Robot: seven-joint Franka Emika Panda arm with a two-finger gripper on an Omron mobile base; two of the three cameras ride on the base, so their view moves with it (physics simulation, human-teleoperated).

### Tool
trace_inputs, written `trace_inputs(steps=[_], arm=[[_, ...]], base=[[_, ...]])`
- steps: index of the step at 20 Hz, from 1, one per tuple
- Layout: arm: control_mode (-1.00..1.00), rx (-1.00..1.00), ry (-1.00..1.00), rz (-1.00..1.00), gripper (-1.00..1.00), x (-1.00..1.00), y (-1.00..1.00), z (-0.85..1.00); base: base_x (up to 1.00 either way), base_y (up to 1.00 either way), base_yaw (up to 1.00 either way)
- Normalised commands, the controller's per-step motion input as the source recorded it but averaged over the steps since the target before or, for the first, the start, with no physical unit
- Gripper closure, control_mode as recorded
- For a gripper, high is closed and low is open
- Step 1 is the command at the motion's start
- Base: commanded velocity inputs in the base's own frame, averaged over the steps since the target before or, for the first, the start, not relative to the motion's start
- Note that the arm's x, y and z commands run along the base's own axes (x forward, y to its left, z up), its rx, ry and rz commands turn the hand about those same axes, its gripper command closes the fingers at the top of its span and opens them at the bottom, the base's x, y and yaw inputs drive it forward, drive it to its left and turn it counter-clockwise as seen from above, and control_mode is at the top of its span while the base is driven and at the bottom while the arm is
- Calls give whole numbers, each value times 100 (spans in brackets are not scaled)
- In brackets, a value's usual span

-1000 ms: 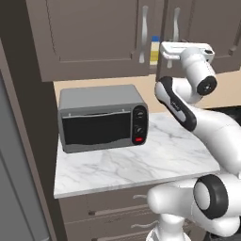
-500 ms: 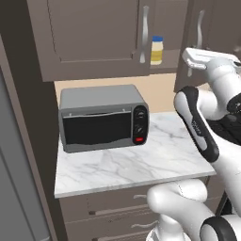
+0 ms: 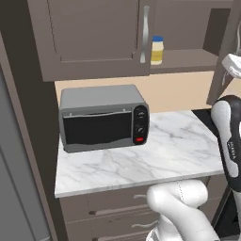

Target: Move the condiment bottle and mayonnaise from the cabinet to the dining counter.

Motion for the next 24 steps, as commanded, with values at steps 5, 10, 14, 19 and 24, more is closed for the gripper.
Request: trace_inputs(steps=[5,10,14,19,24], arm=[[-100,6,2,0,100,-61,-65,0],[-100,0,3,0,-100,-84,13,-1],[-100,0,-1,0,-100,-100,53,0],[-100,-2,-1,0,-100,-94,79,0],[-100,-9,5,0,-100,-13,100,0]], base=[[0,0,0],[0,0,0],[0,0,0],[0,0,0],[0,0,0]])
